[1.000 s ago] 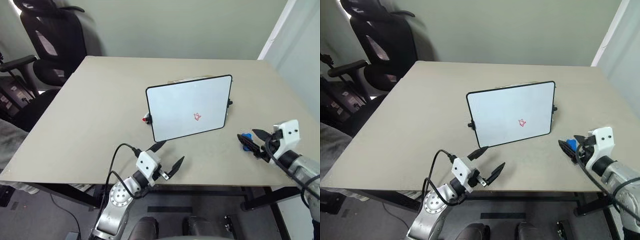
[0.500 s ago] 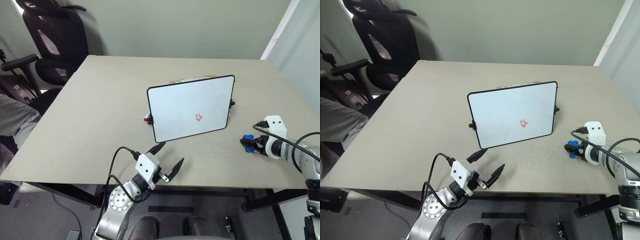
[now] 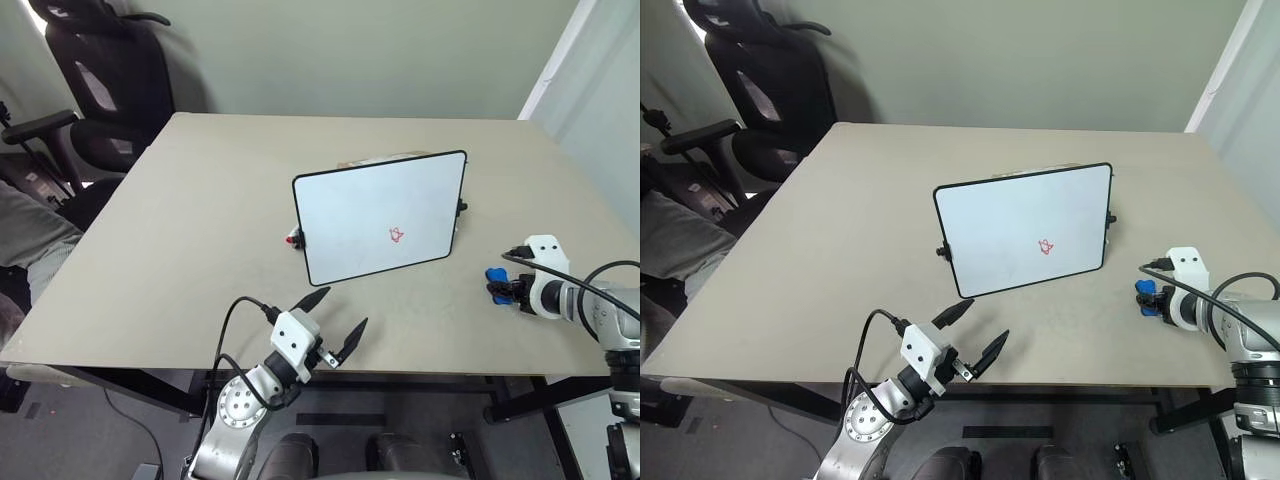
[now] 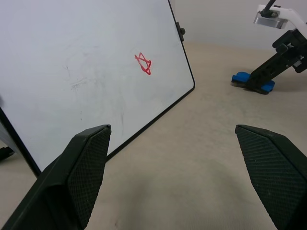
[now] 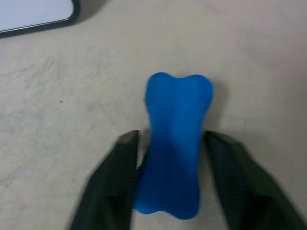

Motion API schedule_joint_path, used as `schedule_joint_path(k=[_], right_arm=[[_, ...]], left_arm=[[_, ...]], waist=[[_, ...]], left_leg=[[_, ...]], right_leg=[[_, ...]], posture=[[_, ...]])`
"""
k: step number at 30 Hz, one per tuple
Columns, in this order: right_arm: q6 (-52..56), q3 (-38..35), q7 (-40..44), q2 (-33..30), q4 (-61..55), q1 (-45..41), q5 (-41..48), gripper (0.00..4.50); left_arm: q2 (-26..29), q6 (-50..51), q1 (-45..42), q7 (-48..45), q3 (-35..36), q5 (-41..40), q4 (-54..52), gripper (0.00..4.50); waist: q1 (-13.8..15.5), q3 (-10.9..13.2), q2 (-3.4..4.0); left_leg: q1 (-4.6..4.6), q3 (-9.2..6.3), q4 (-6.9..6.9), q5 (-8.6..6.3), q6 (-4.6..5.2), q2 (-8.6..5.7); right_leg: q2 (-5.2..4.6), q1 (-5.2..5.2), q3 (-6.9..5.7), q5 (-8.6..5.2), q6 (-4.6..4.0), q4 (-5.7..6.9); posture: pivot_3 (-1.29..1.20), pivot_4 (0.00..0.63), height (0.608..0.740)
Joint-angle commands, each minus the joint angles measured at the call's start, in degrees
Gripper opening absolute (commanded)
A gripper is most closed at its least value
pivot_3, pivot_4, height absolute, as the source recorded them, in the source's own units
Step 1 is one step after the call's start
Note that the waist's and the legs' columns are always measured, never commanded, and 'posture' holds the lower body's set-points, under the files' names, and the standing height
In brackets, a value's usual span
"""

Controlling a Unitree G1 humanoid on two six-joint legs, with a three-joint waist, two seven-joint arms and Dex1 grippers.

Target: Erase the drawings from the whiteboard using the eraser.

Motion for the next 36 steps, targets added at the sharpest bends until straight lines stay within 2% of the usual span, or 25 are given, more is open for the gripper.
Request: schedule_joint_path(k=[1, 14, 17, 26, 36], right_arm=[[0.30, -1.46, 0.80, -1.01, -3.20, 0.31, -0.13, 1.67], [0.54, -2.86, 0.24, 0.32, -6.28, 0.73, 0.08, 1.67], [0.53, -3.16, -0.28, 0.87, -6.77, 1.02, -0.12, 1.13], [0.44, -5.37, -0.08, -0.25, -12.34, 2.07, 0.11, 1.13], [-2.94, -3.91, -0.03, 3.88, -24.99, 1.18, 1.91, 1.13]], left_arm=[[-0.28, -1.10, -0.65, 0.41, 0.25, -0.06, -2.86, 4.50], [0.30, -0.71, -2.21, -0.50, 1.59, -1.54, -3.16, 4.50], [0.67, -0.70, -1.99, -0.51, 1.75, -1.83, -3.56, 4.50], [1.02, -0.28, -1.56, -0.09, 2.02, -2.20, -4.43, 4.50], [1.25, -0.69, -1.29, 0.48, 3.62, -2.59, -7.07, 4.50]], waist=[[0.01, 0.00, 0.00], [0.00, 0.01, -0.01], [0.00, 0.01, -0.01], [-0.01, 0.01, -0.01], [-0.14, 0.03, -0.02]], left_leg=[[0.01, 0.00, 0.00, 0.00, 0.00, 0.00], [0.01, 0.05, 0.00, -0.02, 0.08, 0.01], [0.01, 0.05, 0.00, -0.02, 0.08, 0.01], [0.01, 0.05, 0.00, -0.05, 0.07, 0.01], [0.02, 0.04, -0.01, -0.04, 0.08, 0.03]], right_leg=[[0.00, -0.01, 0.01, 0.00, 0.00, 0.00], [0.04, -0.01, 0.08, -0.03, -0.03, -0.02], [0.04, -0.01, 0.08, -0.03, -0.03, -0.01], [0.04, -0.02, 0.09, -0.03, -0.03, -0.04], [0.12, -0.03, 0.12, -0.05, -0.03, -0.04]], posture=[[0.00, 0.150, 0.739], [0.00, 0.150, 0.739], [0.00, 0.150, 0.739], [0.00, 0.150, 0.739], [0.00, 0.150, 0.739]])
